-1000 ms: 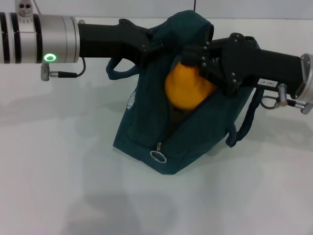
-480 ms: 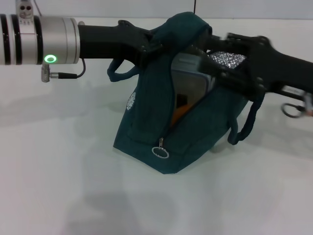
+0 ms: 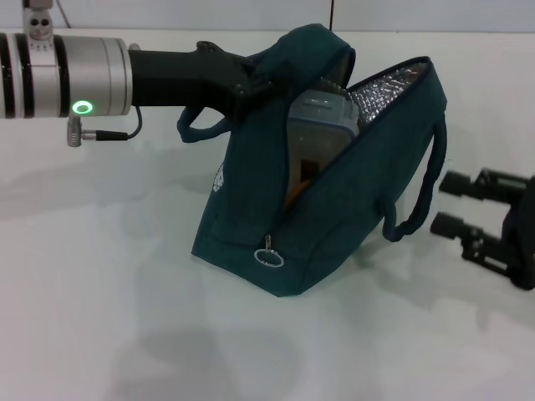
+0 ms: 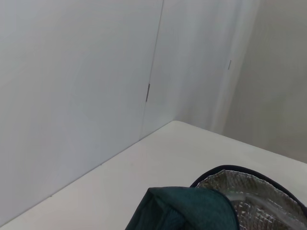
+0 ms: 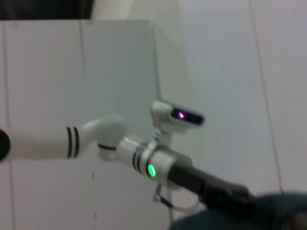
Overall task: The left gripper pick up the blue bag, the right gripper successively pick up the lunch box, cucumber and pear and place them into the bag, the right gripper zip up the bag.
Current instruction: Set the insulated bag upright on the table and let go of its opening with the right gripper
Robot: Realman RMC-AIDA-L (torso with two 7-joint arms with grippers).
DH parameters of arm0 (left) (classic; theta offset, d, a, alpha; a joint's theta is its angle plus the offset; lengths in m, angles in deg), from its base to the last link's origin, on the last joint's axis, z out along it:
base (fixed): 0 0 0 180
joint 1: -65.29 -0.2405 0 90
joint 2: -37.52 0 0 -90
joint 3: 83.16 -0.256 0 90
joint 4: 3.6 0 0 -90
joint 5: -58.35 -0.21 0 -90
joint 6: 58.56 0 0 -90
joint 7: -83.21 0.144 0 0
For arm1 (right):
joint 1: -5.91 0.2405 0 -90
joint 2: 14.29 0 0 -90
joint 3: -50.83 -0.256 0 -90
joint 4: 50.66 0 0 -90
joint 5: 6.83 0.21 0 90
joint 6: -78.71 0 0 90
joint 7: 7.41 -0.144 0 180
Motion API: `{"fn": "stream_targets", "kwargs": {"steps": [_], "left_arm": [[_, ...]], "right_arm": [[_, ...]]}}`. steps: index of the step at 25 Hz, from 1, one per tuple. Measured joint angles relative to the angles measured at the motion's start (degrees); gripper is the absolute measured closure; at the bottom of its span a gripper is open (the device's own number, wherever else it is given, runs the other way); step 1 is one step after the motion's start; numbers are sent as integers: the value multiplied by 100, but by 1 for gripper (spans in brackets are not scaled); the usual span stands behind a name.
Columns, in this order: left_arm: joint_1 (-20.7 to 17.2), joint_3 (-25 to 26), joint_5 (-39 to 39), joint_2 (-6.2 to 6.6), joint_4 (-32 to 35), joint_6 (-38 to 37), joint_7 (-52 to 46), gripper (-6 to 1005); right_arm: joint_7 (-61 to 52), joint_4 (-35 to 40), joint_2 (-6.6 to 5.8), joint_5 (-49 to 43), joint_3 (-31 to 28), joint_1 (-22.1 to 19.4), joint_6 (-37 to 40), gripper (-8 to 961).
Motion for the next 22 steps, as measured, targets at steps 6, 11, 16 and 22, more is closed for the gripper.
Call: {"fn": "stream_targets", "kwargs": {"steps": [6,11,16,22], "left_arm": [[22,-28,-1,-6,0,0,24,955],[27,-31,-1,-9,1,0,23,955],[6,-34,-1,-10,2,0,22,955],[-8,-34,0,-9,2,0,38,955]], "right_arm": [[143,-423,183,-106,7,64,-448,496],[119,-458,289,-127,213,225,-874,499],[82,-533,304,-119,416,367,-1028,507],[99,-537,314,-111,629,397,-1157,538]]}}
